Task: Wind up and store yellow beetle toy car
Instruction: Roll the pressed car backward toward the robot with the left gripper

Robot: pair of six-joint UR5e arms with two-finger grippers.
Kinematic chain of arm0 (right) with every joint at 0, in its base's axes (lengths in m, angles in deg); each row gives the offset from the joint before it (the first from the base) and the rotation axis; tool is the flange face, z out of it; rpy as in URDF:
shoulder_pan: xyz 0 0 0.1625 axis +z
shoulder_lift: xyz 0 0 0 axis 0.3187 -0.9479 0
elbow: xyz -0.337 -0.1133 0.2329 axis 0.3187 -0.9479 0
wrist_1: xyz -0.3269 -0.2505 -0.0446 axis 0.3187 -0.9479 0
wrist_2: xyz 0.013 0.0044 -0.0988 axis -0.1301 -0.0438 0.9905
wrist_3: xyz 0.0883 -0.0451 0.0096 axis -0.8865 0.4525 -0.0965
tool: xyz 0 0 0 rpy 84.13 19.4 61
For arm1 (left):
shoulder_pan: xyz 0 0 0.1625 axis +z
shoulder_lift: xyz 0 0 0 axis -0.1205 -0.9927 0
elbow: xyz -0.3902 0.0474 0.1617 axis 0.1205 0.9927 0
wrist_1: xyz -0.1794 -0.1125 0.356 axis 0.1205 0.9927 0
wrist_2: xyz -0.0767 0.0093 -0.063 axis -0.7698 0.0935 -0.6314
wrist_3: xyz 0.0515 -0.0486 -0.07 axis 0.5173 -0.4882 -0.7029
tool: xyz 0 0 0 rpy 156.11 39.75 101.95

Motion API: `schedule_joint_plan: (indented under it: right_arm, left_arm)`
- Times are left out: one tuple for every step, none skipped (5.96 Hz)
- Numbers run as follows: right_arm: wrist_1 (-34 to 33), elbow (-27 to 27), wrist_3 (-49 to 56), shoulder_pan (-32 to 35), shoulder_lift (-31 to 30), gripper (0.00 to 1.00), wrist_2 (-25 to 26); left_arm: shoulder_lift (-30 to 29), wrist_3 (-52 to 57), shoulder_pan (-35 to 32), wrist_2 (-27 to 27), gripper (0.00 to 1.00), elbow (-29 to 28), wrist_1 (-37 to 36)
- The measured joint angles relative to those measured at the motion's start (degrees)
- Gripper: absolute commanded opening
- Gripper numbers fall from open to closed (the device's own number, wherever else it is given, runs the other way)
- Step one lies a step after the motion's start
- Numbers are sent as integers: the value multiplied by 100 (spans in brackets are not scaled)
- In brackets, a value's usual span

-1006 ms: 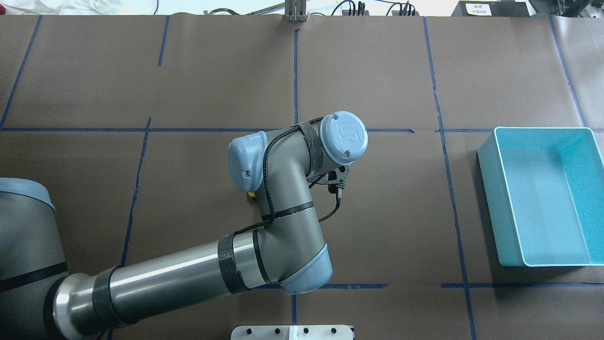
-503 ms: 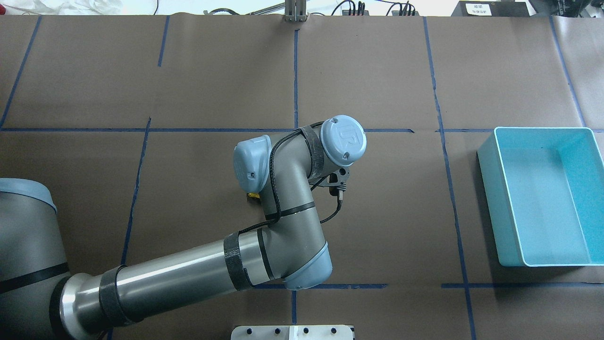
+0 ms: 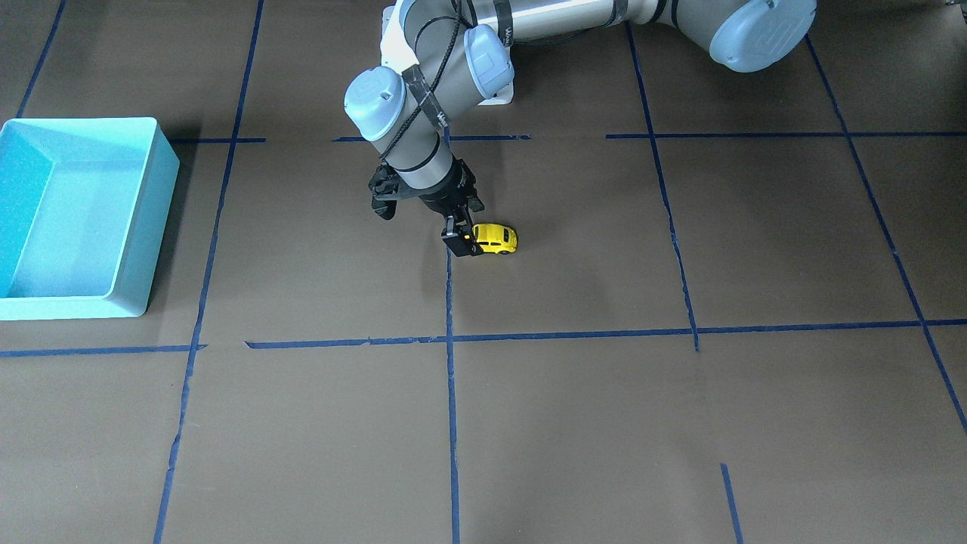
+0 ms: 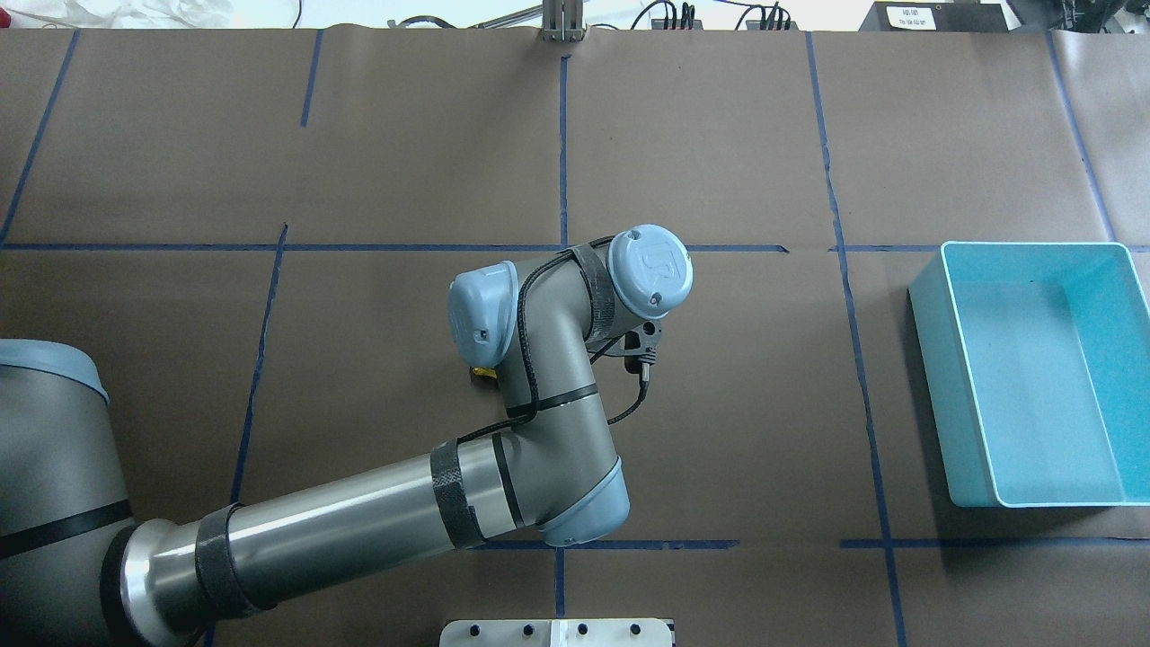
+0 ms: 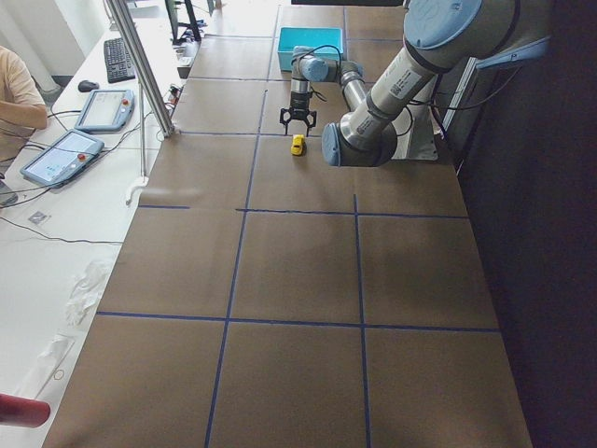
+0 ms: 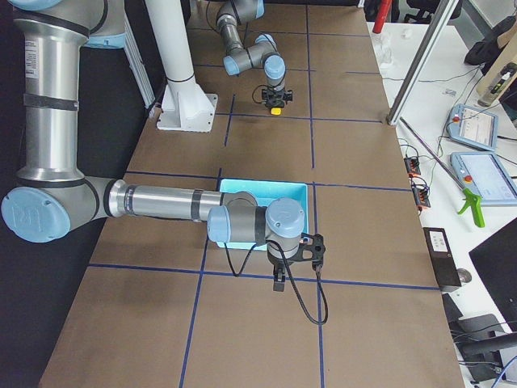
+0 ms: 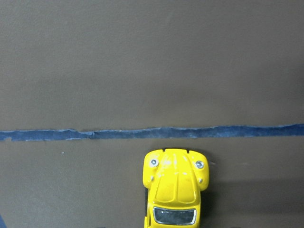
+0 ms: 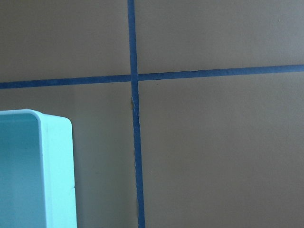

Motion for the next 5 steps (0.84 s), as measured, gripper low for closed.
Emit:
schedule_joint_plan:
  right_arm:
    - [2,-2,-4,1,2,100,2]
    - [3,-7,-5,1,9,100,3]
    - [3,-13,-3,-1,18,100,3]
    - [6,-17,4,-5,22,100,1]
    - [8,-20,9,-7,25,100,0]
  left_arm:
    - [0,0,5,-1,82,-66,51]
    - [-7,0,7,-2,82,-113,114]
    - [-21,0,9,-2,82,-177,192]
    - [-39,-2,9,-2,82,-254,255]
    - [-52,-7,13,-4,75,-317,282]
